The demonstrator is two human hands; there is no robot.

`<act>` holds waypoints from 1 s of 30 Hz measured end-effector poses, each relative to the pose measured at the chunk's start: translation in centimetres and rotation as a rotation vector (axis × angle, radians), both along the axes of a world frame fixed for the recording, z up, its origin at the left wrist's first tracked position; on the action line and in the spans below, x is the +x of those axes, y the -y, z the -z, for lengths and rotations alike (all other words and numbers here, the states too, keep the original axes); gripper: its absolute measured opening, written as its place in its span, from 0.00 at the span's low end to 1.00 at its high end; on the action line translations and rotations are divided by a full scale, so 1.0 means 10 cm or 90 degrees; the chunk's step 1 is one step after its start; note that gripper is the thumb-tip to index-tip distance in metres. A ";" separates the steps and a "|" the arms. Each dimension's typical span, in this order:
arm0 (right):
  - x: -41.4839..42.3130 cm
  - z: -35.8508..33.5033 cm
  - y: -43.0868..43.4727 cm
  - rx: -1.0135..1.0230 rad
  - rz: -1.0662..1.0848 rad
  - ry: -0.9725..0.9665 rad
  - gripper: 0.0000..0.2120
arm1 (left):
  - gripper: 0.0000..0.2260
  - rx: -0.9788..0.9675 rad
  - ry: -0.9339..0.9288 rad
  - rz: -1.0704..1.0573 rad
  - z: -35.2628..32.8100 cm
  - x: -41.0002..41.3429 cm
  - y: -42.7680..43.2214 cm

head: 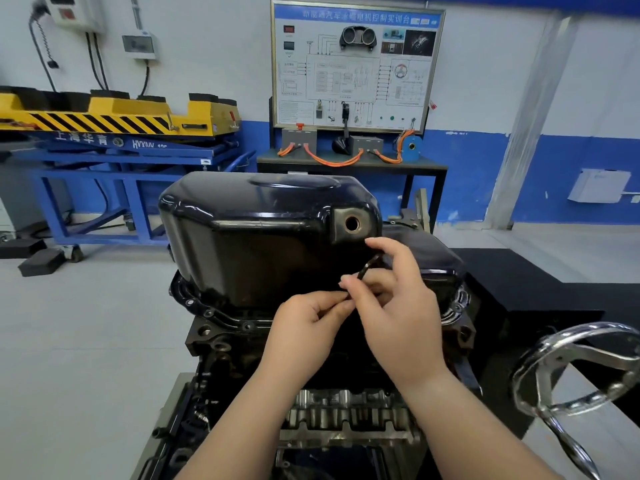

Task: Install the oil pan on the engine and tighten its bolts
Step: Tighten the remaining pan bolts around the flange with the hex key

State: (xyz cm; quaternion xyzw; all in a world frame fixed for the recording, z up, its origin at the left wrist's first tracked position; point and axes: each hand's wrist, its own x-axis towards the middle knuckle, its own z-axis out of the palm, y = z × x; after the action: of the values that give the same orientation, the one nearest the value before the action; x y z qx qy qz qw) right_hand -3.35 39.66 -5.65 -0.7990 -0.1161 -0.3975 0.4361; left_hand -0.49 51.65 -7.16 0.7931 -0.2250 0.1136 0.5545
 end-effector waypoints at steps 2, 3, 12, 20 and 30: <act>0.01 0.06 -0.08 0.067 0.006 0.024 0.21 | 0.09 -0.034 -0.018 -0.014 0.00 -0.04 -0.01; 0.00 0.04 -0.10 0.087 0.009 0.039 0.21 | 0.08 -0.082 -0.043 -0.028 0.01 -0.07 -0.02; -0.22 -0.10 -0.19 0.113 -0.259 0.025 0.23 | 0.12 -0.797 -0.604 0.145 -0.02 -0.30 -0.37; -0.36 0.18 -0.39 -0.151 -0.217 -0.220 0.08 | 0.13 -0.784 -0.622 0.030 0.05 -0.37 -0.38; -0.39 0.29 -0.58 -0.206 -0.078 -0.203 0.11 | 0.11 -0.769 -0.553 -0.072 0.15 -0.41 -0.33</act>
State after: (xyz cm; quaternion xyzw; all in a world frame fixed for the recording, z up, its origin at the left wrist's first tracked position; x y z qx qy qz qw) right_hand -7.26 45.49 -8.50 -0.9026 -0.1562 -0.2156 0.3383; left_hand -4.58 54.95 -8.68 0.3341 0.1571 -0.0779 0.9261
